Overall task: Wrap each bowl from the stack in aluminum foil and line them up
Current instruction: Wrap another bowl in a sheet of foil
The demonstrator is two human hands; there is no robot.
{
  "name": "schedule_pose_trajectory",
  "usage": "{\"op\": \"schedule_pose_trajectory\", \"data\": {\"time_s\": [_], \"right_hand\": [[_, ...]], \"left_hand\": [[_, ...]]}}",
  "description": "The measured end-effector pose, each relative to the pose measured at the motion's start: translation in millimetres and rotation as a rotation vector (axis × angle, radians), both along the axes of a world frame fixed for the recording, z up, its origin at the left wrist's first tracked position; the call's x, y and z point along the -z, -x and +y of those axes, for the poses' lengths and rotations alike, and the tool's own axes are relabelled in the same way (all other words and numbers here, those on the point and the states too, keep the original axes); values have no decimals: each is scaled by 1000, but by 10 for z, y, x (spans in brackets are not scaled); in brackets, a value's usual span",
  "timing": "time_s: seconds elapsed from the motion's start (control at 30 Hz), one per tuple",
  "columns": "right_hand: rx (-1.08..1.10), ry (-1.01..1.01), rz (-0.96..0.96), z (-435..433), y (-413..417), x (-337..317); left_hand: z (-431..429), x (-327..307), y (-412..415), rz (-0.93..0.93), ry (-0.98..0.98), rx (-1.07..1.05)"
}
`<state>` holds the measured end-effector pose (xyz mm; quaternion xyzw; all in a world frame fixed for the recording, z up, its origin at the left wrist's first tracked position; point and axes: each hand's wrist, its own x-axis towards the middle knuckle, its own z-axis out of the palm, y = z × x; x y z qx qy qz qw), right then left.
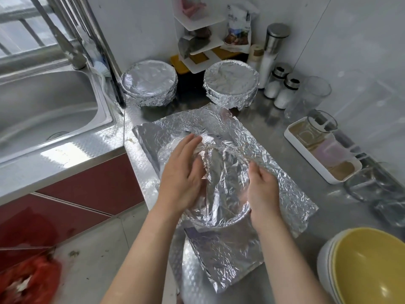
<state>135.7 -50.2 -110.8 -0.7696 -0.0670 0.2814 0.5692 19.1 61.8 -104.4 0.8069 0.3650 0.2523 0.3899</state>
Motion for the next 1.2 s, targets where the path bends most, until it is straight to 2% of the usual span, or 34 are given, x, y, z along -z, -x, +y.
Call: {"op": "schedule_pose_trajectory", "data": {"time_s": [0.13, 0.27, 0.4, 0.53, 0.6, 0.83, 0.9, 1.0, 1.2], "right_hand": [[166, -37, 30, -45, 92, 38], [161, -19, 26, -68, 201, 144], [104, -49, -104, -64, 116, 190], [46, 16, -340, 0, -78, 168], [11, 12, -367, 39, -116, 190], [48, -46, -166, 24, -85, 237], [53, -85, -59, 29, -102, 204], [-52, -102, 110, 35, -156, 144], [-173, -87, 26, 33, -169, 175]], "left_hand": [[124, -9, -116, 89, -11, 139], [148, 99, -129, 203, -10, 192], [75, 110, -48, 284, -127, 26], [-274, 137, 35, 246, -59, -181], [-397, 212, 38, 228, -50, -224], [-370, 244, 16, 211, -67, -211], [-325, 223, 2, 245, -103, -184], [-270, 226, -47, 343, -152, -105], [-268, 252, -64, 442, -209, -57]]}}
